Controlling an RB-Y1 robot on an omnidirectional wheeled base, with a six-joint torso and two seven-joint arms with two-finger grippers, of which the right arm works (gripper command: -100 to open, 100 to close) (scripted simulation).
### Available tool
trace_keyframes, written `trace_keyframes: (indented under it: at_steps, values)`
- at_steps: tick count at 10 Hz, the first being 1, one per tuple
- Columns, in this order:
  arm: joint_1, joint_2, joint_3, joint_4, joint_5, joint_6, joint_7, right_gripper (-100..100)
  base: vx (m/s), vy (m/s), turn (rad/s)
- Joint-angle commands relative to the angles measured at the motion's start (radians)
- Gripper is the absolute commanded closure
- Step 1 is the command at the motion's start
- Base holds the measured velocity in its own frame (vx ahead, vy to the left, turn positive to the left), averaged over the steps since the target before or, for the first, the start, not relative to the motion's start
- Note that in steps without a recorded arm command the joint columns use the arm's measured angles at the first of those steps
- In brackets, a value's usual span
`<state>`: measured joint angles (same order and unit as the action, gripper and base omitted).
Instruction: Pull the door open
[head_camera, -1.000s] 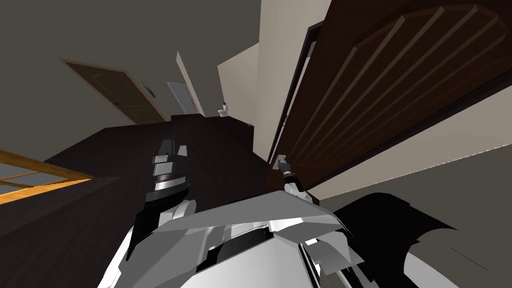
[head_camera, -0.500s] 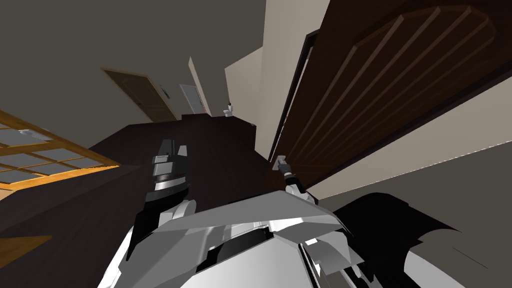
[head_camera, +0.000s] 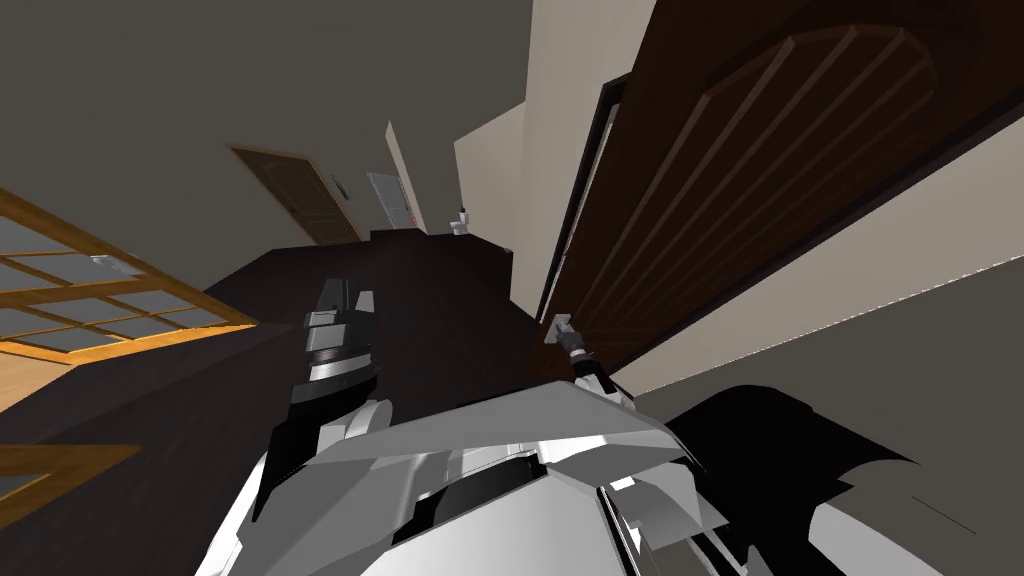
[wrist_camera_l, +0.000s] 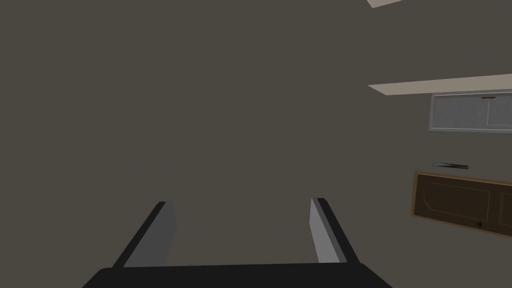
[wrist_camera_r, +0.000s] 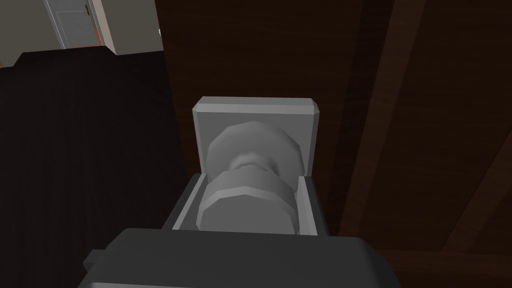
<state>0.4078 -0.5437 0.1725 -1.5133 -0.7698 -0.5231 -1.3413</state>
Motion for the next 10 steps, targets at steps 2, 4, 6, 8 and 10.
trace_keyframes:
  at_steps: [2,4,6,8,10]
  values:
    - [0.052,-0.048,0.039,-0.026,0.024,-0.063,-0.035,100,-0.032,-0.002,-0.051]
    - [0.1,-0.092,0.077,-0.046,0.047,-0.12,-0.069,100,-0.036,-0.019,-0.046]
    - [0.148,-0.138,0.116,-0.065,0.071,-0.176,-0.104,100,-0.035,-0.034,-0.052]
    - [0.193,-0.18,0.152,-0.083,0.092,-0.232,-0.135,100,-0.031,-0.045,-0.046]
    - [0.229,-0.214,0.181,-0.098,0.11,-0.276,-0.161,100,-0.022,-0.057,-0.04]
